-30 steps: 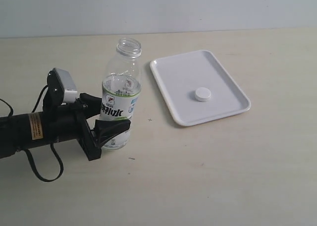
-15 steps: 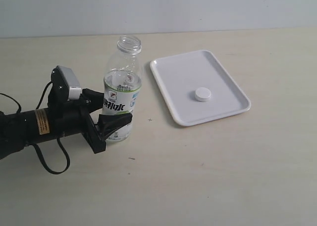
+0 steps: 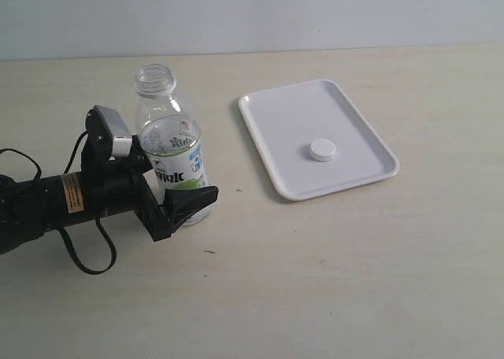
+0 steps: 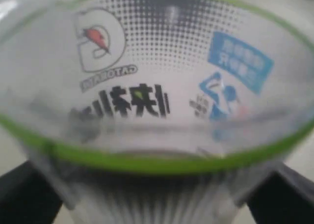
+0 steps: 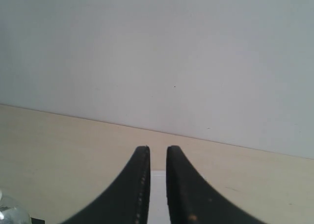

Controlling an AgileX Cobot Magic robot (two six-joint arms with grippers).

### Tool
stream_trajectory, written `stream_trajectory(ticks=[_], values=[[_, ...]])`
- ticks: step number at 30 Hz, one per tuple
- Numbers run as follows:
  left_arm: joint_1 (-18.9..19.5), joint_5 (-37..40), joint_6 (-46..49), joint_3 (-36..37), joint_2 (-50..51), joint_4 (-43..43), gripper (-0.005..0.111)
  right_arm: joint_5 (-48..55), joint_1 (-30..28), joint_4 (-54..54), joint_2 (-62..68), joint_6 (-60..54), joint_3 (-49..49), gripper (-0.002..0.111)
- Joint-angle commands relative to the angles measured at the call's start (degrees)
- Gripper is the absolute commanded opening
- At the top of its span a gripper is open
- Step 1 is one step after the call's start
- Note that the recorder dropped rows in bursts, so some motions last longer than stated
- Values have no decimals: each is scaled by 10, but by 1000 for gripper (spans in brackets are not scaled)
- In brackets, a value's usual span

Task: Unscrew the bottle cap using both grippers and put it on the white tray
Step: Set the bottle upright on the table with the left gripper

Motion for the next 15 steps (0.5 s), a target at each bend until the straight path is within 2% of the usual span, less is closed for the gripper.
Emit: stream_trajectory(ticks=[1,4,11,15], values=[[-1,1,-17,-3,4,-3,101,-6,-1,-6,-1,-4,3,13],[-1,1,-15,-3,4,3,105,-4,-1,-6,-1,-4,3,13],[5,1,-12,1,-23,19,105,-4,-1,-6,-1,-4,3,13],[21,1,-13,2,-31,53,105,-4,-1,-6,-1,-4,3,13]])
